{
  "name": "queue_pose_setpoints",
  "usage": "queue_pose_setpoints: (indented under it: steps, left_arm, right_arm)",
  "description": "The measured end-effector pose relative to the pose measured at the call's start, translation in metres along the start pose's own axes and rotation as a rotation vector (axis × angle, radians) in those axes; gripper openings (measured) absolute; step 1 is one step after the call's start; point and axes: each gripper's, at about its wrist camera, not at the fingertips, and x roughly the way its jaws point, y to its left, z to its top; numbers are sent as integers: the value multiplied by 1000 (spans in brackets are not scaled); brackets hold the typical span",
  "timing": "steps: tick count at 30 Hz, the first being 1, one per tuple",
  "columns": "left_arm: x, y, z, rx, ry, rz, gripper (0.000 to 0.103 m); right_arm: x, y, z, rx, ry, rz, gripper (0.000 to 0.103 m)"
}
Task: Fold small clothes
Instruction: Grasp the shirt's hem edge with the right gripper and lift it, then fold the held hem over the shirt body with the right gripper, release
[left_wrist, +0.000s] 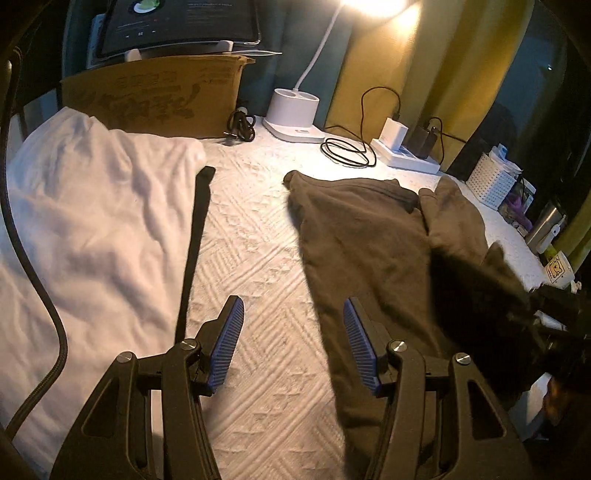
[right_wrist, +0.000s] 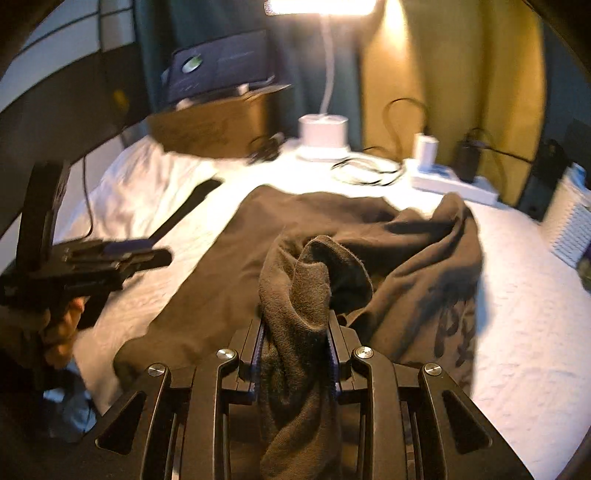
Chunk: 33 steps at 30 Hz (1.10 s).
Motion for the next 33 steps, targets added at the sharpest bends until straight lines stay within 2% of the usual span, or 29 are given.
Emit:
queue_pose_setpoints:
  steps: [6,17,18,20,21,22,29,33]
  left_arm:
    - [-10,-1,-3,10,-19,-2,56]
    - [-24,-14,-5,38,-34,10,56]
    - [-25,-15,-5,43,-35,11,56]
    - [-26,-20,-4,53,-36,16,56]
    - [-26,-21,-2,58,-36,18,56]
    - [-25,-23,-1,64,-34,23,56]
    - [-13,-46,18,132,-15,49,56]
    - [-1,-68,34,186,-12,39,56]
  right_arm:
    - [9,30,-15,-50,43,49,28]
    - [7,52,-34,-133,86,56,31]
    - [5,54,-36,-138,83,70,34]
    - [2,56,-37,-148,77,94,46]
    - [-1,57,-38,-147,73,110,61]
    - [-4,56,-38,-145,67,120,70]
    - [-35,33,-31,-99,-21,147,71]
    - [-43,-3,-28,-31,-51,94,71]
